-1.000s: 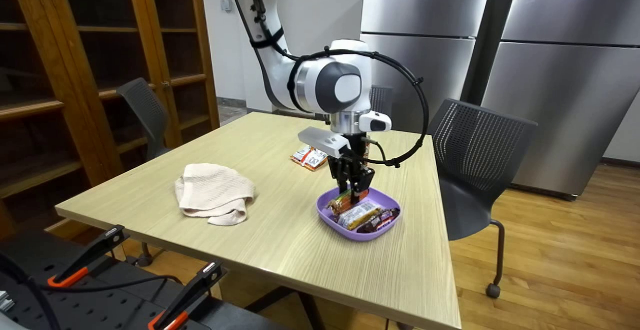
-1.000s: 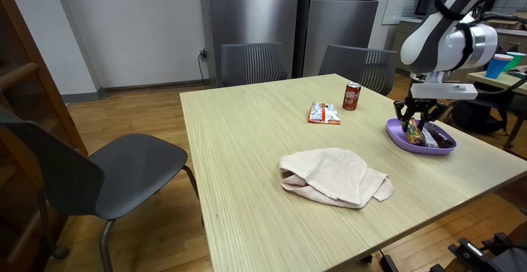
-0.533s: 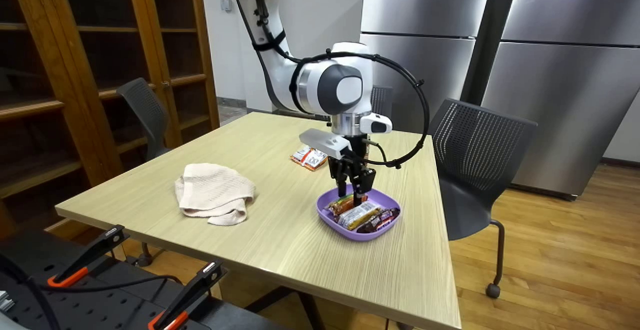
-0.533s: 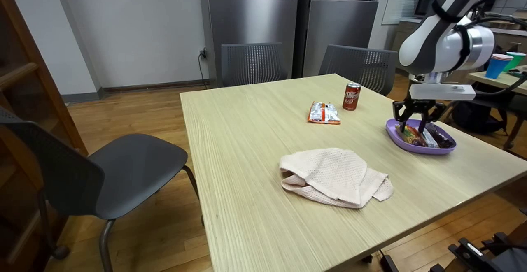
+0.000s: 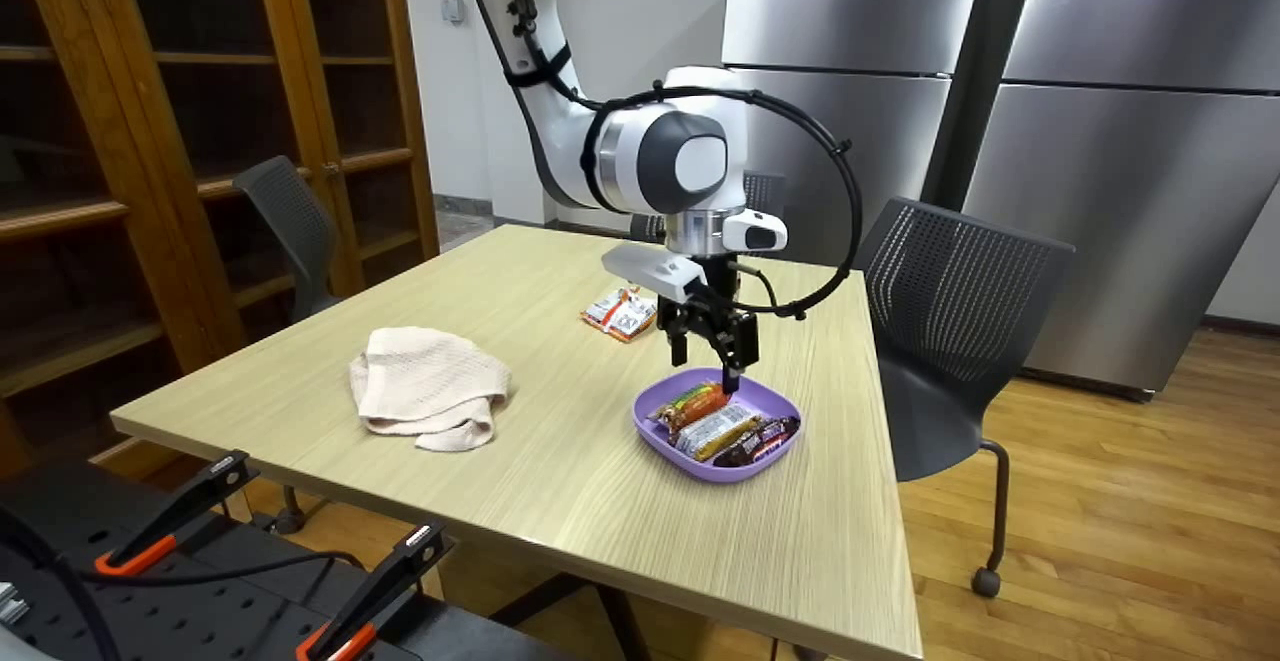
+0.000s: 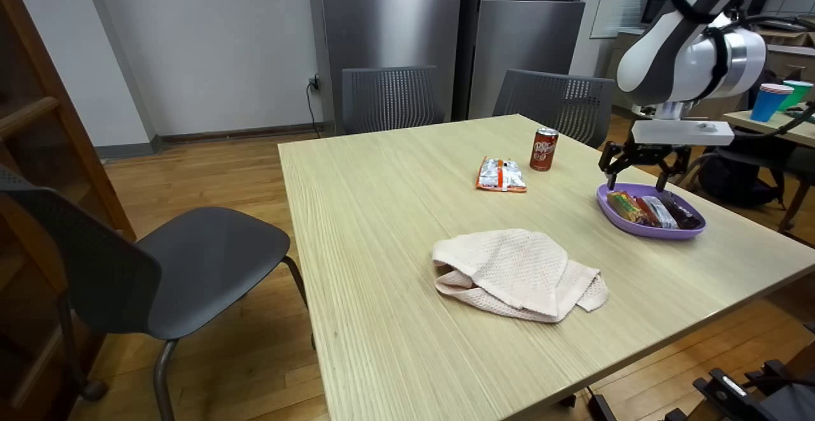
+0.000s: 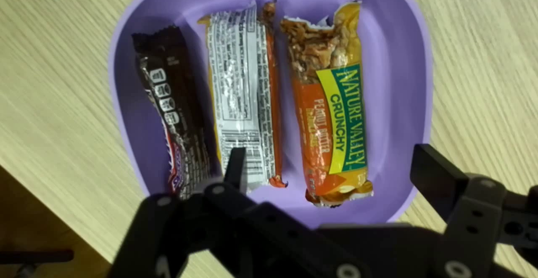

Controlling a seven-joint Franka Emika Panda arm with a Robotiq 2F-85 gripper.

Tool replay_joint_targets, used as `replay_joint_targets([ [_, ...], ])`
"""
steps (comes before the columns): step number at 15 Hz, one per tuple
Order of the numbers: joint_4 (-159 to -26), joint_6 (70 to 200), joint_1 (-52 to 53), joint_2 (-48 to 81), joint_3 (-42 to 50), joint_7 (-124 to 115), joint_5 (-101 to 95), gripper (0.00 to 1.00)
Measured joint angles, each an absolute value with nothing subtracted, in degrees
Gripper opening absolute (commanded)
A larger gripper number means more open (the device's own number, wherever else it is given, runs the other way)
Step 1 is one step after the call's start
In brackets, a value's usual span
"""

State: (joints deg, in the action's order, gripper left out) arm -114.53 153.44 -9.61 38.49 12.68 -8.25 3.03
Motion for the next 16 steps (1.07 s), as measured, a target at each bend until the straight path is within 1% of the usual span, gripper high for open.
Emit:
replay_joint_targets([
  [8,-118.54,153.53,-7.95,33.14,11.01,-8.25,3.05,1.00],
  [16,-129.46,155.19,-3.50,25.50,7.54,-10.54,4.06,1.00],
])
